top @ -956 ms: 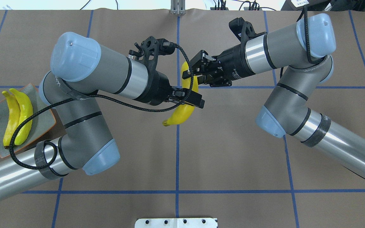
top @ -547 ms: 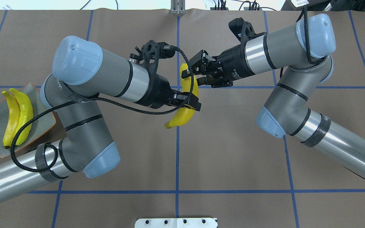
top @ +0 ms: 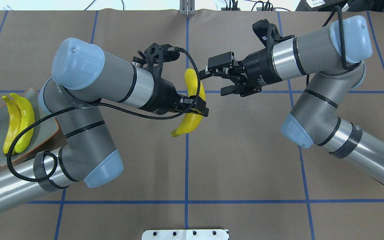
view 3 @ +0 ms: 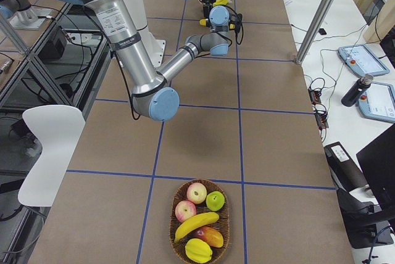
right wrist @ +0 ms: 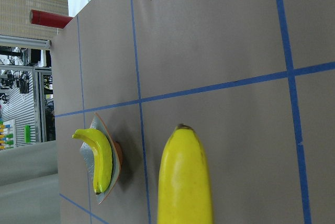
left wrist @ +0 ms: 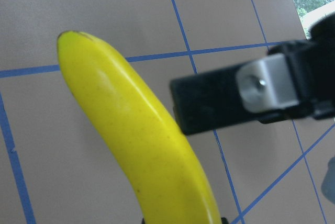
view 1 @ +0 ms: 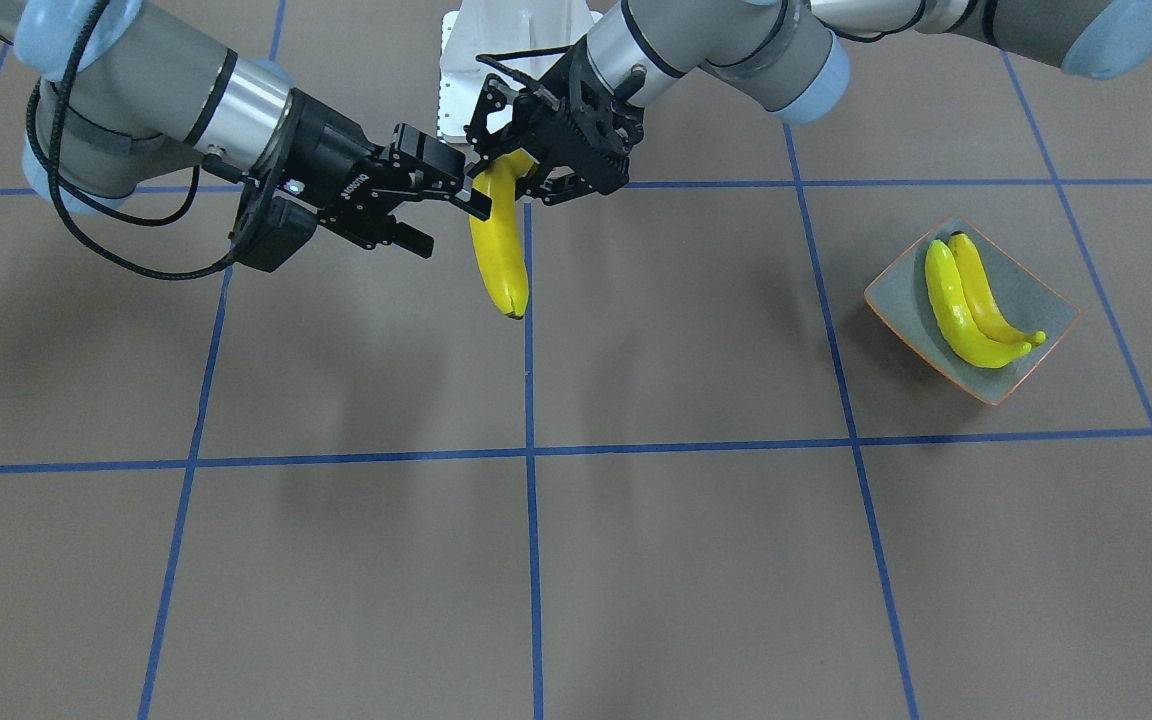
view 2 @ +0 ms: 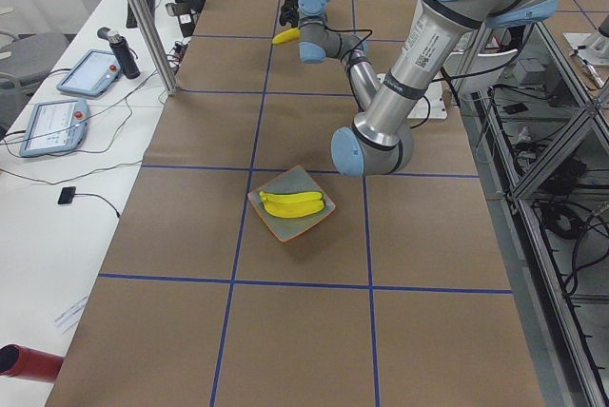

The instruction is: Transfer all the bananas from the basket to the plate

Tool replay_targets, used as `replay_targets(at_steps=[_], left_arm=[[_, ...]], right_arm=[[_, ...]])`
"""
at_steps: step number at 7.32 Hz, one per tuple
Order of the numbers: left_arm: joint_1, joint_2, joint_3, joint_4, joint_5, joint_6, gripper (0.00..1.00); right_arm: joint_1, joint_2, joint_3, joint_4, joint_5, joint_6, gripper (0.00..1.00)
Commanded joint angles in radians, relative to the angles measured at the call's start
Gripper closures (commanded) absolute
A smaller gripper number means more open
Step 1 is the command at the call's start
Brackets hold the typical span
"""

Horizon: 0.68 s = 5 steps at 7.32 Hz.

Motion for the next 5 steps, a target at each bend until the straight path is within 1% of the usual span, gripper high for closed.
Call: replay_targets(at_steps=[1, 2, 3, 4, 5], left_arm=[[-0.081, 0.123, -0.052, 0.062, -0.069, 0.014, 1.0], [-0.15, 0.172, -0.063, 0.103, -0.093, 0.017, 1.0], [-0.162, 0.2, -0.072, 0.17, -0.091, 0.051, 1.0], [-0.193, 0.225, -0.107, 0.346, -0.083, 0.18, 1.0], [-0.224, 0.228, -0.177, 0.577, -0.056, 0.311, 1.0]], right_arm=[[0.023, -0.095, 0.027, 0.0, -0.053, -0.008, 0.0], [0.026, -0.122, 0.025, -0.001, -0.094, -0.025, 0.0], [0.023, -0.124, 0.017, -0.003, -0.136, -0.025, 0.0], [0.023, -0.138, 0.016, -0.004, -0.162, -0.025, 0.0], [0.023, -0.152, 0.017, -0.003, -0.165, -0.025, 0.0]])
